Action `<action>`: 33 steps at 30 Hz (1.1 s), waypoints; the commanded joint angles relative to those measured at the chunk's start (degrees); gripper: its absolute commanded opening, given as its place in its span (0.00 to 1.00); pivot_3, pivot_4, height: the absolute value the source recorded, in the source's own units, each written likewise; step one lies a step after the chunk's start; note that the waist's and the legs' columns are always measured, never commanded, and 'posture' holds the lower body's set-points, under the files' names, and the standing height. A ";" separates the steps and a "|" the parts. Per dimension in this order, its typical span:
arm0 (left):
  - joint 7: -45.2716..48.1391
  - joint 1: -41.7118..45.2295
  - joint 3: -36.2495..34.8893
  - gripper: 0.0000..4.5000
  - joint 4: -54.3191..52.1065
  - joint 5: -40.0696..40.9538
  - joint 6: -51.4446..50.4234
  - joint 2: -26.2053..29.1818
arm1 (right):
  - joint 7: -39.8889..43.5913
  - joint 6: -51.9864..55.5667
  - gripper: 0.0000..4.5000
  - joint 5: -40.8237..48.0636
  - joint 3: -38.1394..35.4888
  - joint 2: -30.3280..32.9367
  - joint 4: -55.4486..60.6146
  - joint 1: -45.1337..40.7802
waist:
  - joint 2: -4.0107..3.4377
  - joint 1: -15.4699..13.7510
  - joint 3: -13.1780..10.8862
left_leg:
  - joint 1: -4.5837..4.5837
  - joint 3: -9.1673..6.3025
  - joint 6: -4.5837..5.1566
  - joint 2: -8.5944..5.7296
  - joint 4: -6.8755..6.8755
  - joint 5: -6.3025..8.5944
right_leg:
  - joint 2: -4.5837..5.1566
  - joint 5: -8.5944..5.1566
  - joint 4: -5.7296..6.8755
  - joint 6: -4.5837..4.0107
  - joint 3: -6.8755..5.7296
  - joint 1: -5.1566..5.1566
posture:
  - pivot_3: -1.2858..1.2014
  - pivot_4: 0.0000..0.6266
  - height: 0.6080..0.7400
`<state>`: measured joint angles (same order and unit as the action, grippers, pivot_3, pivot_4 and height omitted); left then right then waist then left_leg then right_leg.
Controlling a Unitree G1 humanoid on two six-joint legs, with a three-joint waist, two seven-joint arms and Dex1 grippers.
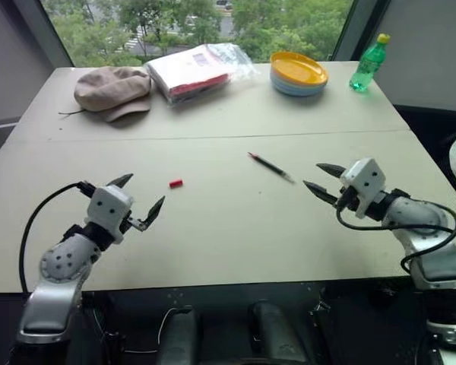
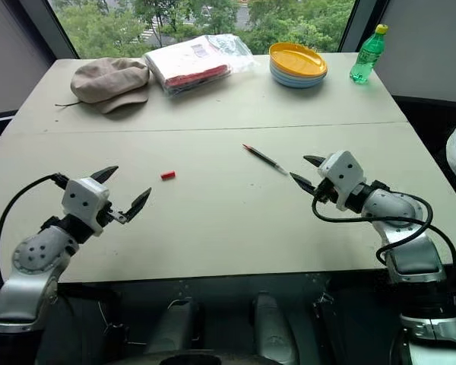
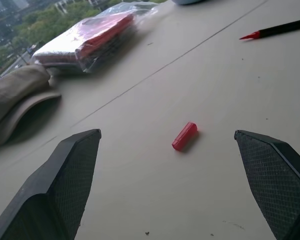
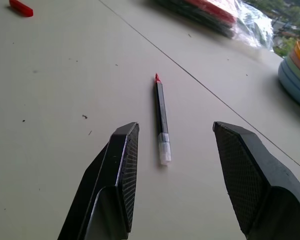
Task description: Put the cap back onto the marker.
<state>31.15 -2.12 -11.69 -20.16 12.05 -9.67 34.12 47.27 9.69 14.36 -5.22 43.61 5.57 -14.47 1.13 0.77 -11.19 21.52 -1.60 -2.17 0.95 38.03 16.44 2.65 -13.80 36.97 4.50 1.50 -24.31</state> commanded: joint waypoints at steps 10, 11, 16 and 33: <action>16.65 10.02 -4.75 1.00 11.35 7.81 0.01 12.27 | 8.30 5.15 0.53 1.25 2.10 3.90 -0.49 -10.86 | -0.01 0.31 -0.02 | 0.01 0.04 0.00 0.01 -0.02 0.00 | 0.00 0.04 -0.01 0.09 0.00 -0.02 | 0.52 0.24 1.00; 17.24 10.43 -4.66 1.00 12.06 7.78 0.14 12.57 | 8.26 5.24 0.53 1.25 2.24 3.62 -0.47 -11.24 | 0.00 0.27 -0.02 | 0.01 0.03 0.00 0.02 -0.02 0.00 | 0.00 0.05 -0.01 0.09 0.00 -0.02 | 0.52 0.24 1.00; 20.25 12.28 -4.25 1.00 15.56 9.14 -0.88 13.01 | 8.01 6.21 0.53 1.43 2.67 2.35 0.36 -12.24 | 0.00 -0.02 -0.02 | 0.03 0.02 0.00 0.01 -0.01 0.00 | 0.02 0.04 0.00 0.07 -0.01 -0.02 | 0.52 0.24 1.00; 28.30 27.73 2.82 1.00 41.58 5.05 9.81 8.14 | 6.28 5.58 0.53 0.21 4.19 -0.46 1.48 -12.53 | 0.00 0.00 -0.02 | 0.03 0.02 0.00 0.00 0.01 0.00 | 0.01 0.11 0.03 0.20 -0.02 -0.02 | 0.52 0.24 1.00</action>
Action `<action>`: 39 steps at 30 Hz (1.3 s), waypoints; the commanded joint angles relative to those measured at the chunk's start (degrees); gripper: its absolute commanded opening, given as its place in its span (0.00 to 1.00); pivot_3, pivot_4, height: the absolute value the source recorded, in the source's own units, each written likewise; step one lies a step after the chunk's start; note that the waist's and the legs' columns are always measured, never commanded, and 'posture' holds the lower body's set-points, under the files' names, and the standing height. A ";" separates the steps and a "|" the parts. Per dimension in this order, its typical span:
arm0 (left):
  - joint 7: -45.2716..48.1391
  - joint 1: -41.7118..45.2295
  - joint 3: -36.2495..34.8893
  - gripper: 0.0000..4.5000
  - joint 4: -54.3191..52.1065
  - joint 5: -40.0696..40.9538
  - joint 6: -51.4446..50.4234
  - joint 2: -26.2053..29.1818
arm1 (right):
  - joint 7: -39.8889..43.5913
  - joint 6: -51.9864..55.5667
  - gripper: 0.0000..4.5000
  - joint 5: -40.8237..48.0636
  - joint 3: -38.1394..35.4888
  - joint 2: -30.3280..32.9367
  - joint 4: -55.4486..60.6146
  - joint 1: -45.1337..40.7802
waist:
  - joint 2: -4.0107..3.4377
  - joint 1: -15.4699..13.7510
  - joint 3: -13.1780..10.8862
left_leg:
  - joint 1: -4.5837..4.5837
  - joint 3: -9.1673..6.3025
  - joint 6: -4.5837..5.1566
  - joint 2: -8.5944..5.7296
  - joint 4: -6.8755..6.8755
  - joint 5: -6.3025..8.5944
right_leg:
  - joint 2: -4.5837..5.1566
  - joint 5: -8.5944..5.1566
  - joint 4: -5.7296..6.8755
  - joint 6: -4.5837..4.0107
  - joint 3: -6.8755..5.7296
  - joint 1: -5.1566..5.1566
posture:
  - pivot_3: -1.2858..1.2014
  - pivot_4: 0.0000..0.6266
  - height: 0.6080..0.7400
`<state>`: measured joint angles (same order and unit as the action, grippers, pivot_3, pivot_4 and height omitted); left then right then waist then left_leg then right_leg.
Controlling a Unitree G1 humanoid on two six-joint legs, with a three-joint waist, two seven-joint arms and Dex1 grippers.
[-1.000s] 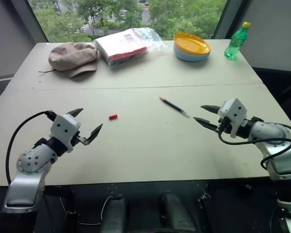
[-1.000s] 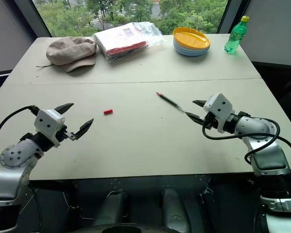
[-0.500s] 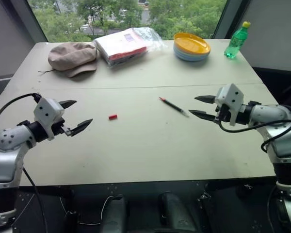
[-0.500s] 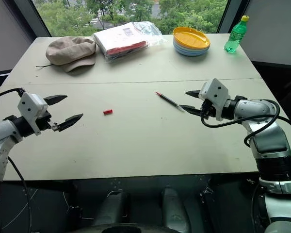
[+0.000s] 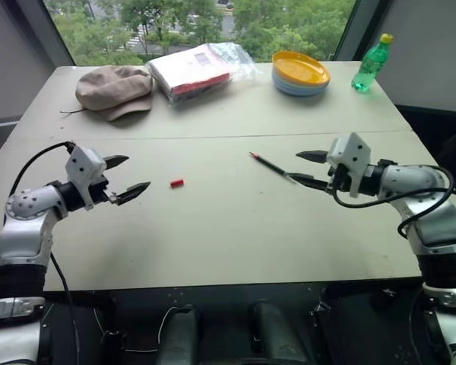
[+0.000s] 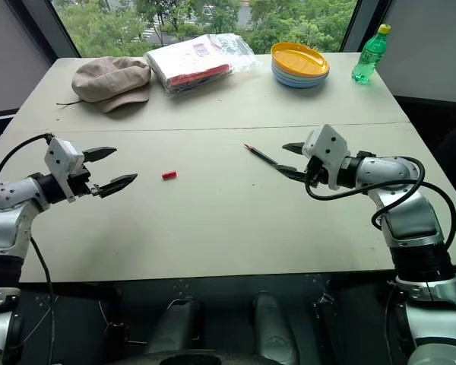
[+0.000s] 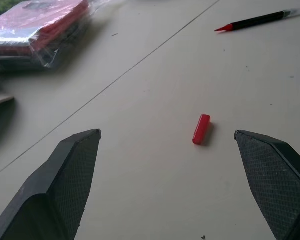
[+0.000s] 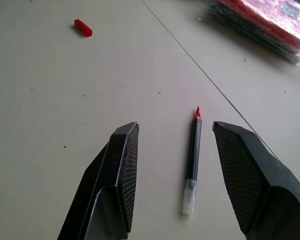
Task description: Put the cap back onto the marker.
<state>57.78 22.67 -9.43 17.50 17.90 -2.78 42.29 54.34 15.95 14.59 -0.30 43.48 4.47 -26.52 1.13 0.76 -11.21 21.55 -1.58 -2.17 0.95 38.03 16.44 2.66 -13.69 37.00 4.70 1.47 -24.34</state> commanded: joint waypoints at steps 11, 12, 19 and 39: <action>9.73 18.22 6.96 1.00 28.62 -6.27 10.41 -5.52 | -5.63 0.19 0.53 -0.78 -1.84 -1.95 7.32 2.92 | 0.01 0.02 0.00 | 0.02 -0.02 0.00 -0.01 0.00 0.00 | -0.01 0.01 0.02 0.02 -0.03 0.00 | 0.52 0.24 1.00; 10.71 19.47 7.70 1.00 30.78 -7.09 11.62 -5.93 | -6.15 0.36 0.53 -0.84 -1.89 -2.05 7.76 3.22 | 0.01 0.01 0.00 | 0.02 -0.02 0.00 -0.01 0.00 0.00 | -0.01 0.01 0.03 0.02 -0.03 0.00 | 0.52 0.24 1.00; 14.41 24.45 10.14 1.00 40.45 -10.84 17.61 -7.54 | -8.19 1.41 0.53 -0.78 -2.64 -1.68 10.95 5.91 | 0.01 0.11 0.00 | 0.04 -0.03 0.00 -0.02 0.02 0.00 | -0.02 0.01 0.03 0.02 -0.03 -0.01 | 0.52 0.24 1.00; 10.98 28.07 10.70 1.00 48.97 -16.38 19.90 -10.20 | -9.25 3.23 0.53 -0.35 -3.97 -0.49 13.42 6.99 | 0.01 -0.04 0.01 | 0.04 -0.04 0.00 -0.03 0.04 0.00 | -0.01 0.02 0.08 0.04 -0.03 -0.01 | 0.52 0.24 1.00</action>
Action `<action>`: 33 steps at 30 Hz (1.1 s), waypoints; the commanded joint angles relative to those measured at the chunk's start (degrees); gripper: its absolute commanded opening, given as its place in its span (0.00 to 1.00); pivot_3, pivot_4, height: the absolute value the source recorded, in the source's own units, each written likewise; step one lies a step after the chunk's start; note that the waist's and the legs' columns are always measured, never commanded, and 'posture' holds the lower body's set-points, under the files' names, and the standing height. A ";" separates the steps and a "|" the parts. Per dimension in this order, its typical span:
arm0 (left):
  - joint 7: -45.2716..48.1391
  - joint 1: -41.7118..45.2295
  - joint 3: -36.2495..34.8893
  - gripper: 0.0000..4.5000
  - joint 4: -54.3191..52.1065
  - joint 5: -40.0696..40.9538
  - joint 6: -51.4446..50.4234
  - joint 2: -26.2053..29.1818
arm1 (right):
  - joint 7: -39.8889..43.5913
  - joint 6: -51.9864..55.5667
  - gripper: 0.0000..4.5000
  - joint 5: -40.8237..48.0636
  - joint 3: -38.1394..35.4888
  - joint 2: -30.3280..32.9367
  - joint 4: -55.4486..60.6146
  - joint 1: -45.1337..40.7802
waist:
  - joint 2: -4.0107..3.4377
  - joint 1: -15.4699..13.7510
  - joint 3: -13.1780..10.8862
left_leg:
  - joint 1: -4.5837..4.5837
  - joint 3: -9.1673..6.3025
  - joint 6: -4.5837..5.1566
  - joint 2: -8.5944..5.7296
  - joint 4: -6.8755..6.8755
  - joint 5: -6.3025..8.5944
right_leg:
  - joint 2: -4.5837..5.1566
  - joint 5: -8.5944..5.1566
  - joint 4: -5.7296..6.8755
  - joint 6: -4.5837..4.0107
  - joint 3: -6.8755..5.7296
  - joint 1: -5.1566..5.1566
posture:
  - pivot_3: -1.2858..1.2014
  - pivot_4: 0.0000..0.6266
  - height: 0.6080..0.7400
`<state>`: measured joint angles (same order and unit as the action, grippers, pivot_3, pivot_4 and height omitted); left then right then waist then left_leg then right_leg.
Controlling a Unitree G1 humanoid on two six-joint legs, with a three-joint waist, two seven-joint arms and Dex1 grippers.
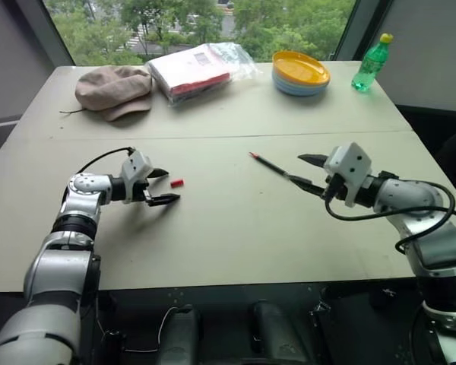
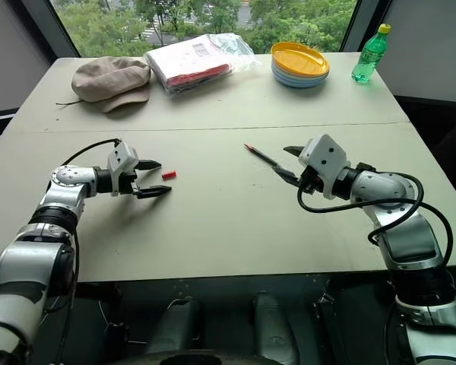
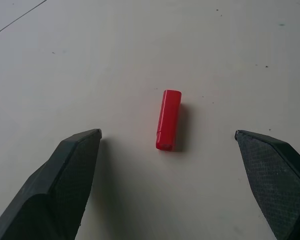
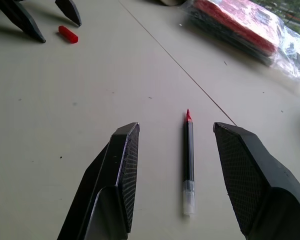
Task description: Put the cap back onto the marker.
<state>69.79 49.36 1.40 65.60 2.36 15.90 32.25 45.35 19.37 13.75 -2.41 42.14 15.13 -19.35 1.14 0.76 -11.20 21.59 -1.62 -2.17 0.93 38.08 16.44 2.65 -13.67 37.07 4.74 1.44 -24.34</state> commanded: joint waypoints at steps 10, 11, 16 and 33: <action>-2.95 3.09 0.21 1.00 3.68 -2.36 1.47 -1.63 | -0.59 0.48 0.53 0.22 -2.49 1.31 3.59 0.36 | 0.01 -0.08 0.01 | 0.00 0.00 0.00 -0.01 0.02 0.00 | 0.00 0.00 0.01 0.00 0.00 0.00 | 0.52 0.24 1.00; -3.16 3.18 0.20 1.00 3.93 -2.49 1.45 -1.73 | -0.65 0.52 0.53 0.22 -2.49 1.38 3.67 0.39 | 0.01 -0.08 0.01 | 0.00 0.00 0.00 0.00 0.02 0.00 | 0.00 0.00 0.01 0.00 0.00 0.00 | 0.52 0.24 1.00; -3.81 3.47 0.15 0.94 4.67 -3.08 1.52 -2.23 | -0.86 0.81 0.53 0.22 -2.60 1.55 3.94 0.52 | 0.01 -0.08 0.01 | -0.01 0.00 0.00 -0.01 0.02 0.00 | 0.00 0.00 0.02 0.00 0.00 0.00 | 0.52 0.24 1.00; -3.59 2.43 0.01 0.01 4.67 -3.49 1.91 -2.14 | -0.38 0.59 0.53 0.15 -2.17 2.27 2.95 -0.54 | 0.02 0.01 0.02 | -0.06 -0.01 0.01 0.00 0.04 0.00 | -0.01 0.00 0.11 0.00 0.00 0.01 | 0.52 0.24 1.00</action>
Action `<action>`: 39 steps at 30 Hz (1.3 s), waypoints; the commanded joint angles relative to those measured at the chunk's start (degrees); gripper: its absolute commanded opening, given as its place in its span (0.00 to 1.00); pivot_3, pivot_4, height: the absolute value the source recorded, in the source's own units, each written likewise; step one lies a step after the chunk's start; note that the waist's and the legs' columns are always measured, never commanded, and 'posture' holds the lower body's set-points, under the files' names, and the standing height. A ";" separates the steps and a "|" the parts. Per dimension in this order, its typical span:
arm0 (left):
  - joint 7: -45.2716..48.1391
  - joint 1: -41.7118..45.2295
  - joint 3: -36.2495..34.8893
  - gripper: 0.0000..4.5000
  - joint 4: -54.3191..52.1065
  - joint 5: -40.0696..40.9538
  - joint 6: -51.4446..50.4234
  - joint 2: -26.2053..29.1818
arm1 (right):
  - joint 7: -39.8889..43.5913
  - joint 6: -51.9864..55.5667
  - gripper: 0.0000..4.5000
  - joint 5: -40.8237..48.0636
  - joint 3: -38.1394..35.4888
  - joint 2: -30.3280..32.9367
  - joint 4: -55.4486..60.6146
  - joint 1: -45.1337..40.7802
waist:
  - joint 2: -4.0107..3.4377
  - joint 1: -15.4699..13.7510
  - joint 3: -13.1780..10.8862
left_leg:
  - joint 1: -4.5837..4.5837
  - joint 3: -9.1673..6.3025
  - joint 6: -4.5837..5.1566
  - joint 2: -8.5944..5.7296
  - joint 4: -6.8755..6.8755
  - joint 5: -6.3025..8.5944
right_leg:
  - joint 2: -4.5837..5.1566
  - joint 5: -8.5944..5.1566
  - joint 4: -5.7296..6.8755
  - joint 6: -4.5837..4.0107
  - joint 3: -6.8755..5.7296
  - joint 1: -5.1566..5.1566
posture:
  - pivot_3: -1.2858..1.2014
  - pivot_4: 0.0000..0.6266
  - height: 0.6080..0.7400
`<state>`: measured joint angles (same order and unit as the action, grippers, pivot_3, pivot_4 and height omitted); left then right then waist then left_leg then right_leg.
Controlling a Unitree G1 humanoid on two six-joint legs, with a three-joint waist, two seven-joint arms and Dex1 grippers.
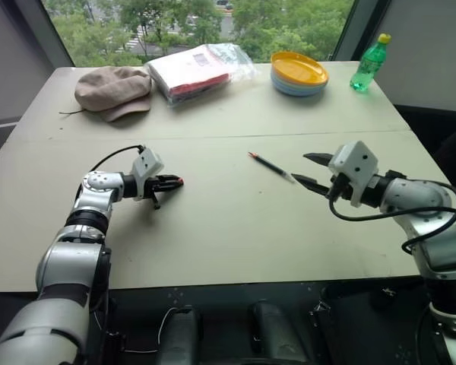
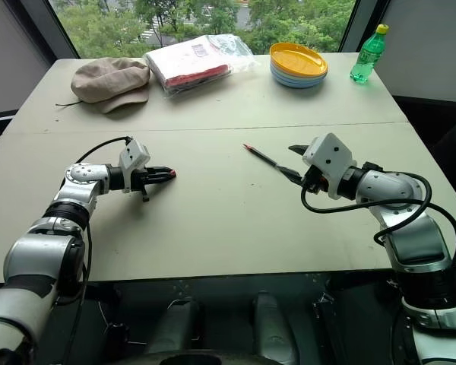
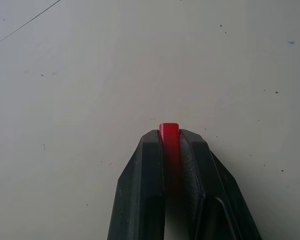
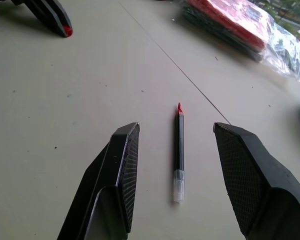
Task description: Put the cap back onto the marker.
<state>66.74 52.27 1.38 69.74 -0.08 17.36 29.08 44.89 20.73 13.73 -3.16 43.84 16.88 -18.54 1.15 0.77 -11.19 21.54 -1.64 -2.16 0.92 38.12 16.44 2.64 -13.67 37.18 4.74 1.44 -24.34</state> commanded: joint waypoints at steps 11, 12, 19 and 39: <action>5.85 -5.78 -4.05 0.01 -16.06 6.87 -0.75 3.09 | 2.67 -3.77 0.53 1.29 1.33 -4.36 -11.15 -8.47 | 0.01 0.24 -0.01 | 0.02 0.00 0.00 0.02 -0.01 0.00 | 0.00 0.00 -0.02 -0.01 0.00 0.00 | 0.52 0.24 1.00; 5.81 -7.31 -4.47 0.01 -19.64 7.90 -2.13 3.27 | 3.26 -4.62 0.53 0.97 1.71 -4.99 -13.71 -9.70 | 0.00 0.23 -0.01 | 0.02 0.00 0.00 0.02 0.00 0.00 | 0.00 0.00 -0.02 -0.01 0.00 0.00 | 0.52 0.24 1.00; -1.68 -23.41 -8.33 0.01 -55.87 16.04 -19.21 5.66 | 8.69 -14.25 0.53 -2.10 5.06 -10.05 -37.35 -20.06 | -0.02 0.39 -0.02 | 0.01 -0.01 0.00 0.04 -0.02 0.00 | 0.02 0.00 -0.02 -0.01 0.03 -0.01 | 0.52 0.24 1.00; -13.63 -37.59 -11.02 0.01 -78.06 19.41 -29.60 8.38 | 9.62 -32.54 0.53 -10.36 6.49 -18.66 -76.05 -35.83 | -0.04 0.41 -0.03 | -0.01 0.02 -0.01 0.03 -0.04 0.00 | 0.05 0.01 -0.02 -0.04 0.03 -0.01 | 0.52 0.24 1.00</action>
<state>53.55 14.50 -8.33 -6.06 18.21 -12.36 36.86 54.91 -10.30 3.51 4.08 25.48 -58.54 -52.62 1.11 1.18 -11.22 21.53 -1.62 -2.17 0.95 38.08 16.44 2.69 -13.66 37.16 4.70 1.47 -24.34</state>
